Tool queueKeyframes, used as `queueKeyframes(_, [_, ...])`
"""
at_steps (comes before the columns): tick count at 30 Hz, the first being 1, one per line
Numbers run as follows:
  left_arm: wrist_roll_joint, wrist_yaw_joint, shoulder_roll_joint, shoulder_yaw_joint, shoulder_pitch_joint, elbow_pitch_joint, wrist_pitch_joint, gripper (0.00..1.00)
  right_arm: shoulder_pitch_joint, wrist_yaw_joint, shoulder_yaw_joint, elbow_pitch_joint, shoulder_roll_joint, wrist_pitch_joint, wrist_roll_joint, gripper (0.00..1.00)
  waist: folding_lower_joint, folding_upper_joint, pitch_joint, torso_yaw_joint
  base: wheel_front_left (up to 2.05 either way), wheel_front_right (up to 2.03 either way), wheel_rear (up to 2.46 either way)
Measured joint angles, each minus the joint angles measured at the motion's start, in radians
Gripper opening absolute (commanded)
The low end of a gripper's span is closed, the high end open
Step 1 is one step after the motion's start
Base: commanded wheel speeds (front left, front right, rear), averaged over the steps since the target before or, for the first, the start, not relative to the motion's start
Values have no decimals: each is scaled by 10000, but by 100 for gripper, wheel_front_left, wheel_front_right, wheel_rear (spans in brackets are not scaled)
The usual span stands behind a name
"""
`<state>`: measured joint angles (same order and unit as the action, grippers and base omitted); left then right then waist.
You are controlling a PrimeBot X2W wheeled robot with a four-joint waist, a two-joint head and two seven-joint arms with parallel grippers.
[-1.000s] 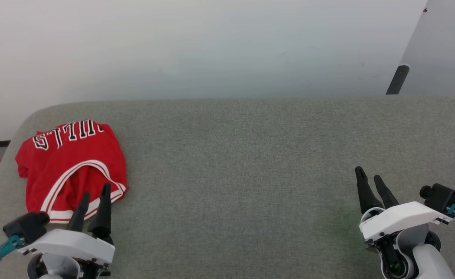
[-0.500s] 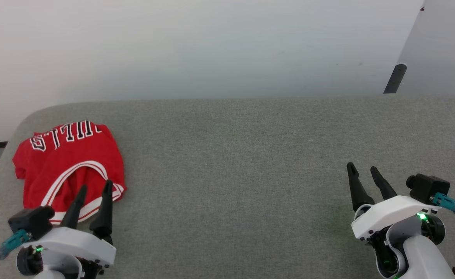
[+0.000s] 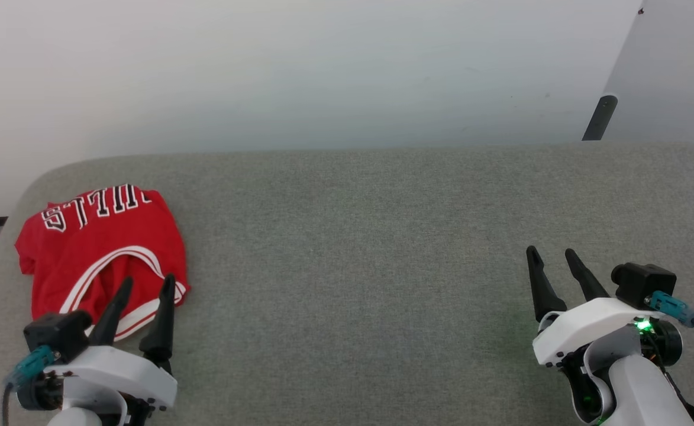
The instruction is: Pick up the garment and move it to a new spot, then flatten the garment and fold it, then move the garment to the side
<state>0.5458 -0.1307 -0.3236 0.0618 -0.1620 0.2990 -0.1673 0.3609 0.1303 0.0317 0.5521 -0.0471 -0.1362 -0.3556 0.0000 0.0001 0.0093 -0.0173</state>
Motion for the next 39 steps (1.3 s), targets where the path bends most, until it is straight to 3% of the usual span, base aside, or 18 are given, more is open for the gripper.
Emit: queueKeyframes(39, [-1271, -2, -1097, 892, -242, 403, -800, 100, 744, 0, -71, 836, -21, -1097, 2113, 100, 0, 0, 6, -63, 0, 0, 0])
